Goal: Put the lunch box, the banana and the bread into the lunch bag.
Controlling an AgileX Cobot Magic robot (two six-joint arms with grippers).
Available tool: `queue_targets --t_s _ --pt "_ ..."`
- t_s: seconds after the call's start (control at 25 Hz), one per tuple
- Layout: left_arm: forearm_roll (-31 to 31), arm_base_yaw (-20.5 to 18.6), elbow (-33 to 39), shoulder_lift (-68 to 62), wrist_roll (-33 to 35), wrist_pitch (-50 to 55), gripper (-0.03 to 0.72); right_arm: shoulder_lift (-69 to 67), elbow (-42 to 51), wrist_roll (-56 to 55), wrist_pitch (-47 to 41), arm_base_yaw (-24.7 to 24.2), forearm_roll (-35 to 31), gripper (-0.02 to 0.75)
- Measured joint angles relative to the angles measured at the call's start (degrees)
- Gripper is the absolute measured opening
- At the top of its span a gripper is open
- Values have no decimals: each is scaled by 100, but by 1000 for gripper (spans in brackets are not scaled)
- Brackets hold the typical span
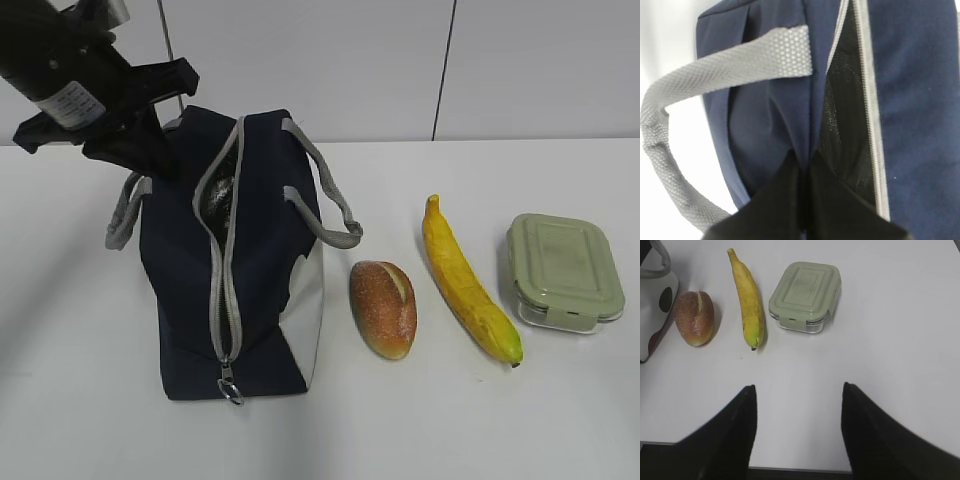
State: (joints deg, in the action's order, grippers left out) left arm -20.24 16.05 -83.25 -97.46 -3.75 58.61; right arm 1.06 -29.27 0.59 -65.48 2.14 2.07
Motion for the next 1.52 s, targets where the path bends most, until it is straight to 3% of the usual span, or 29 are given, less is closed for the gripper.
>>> queue_targets --t_s 0.92,1.16,1.52 --pt "0 0 0 -7 0 -23 0 -84 0 0 24 0 -119 404" --pt "5 0 0 -7 0 -43 0 -1588 -12 0 186 0 -95 404" --pt "5 0 0 -7 0 -49 0 -4130 -384 25 1530 0 -261 404"
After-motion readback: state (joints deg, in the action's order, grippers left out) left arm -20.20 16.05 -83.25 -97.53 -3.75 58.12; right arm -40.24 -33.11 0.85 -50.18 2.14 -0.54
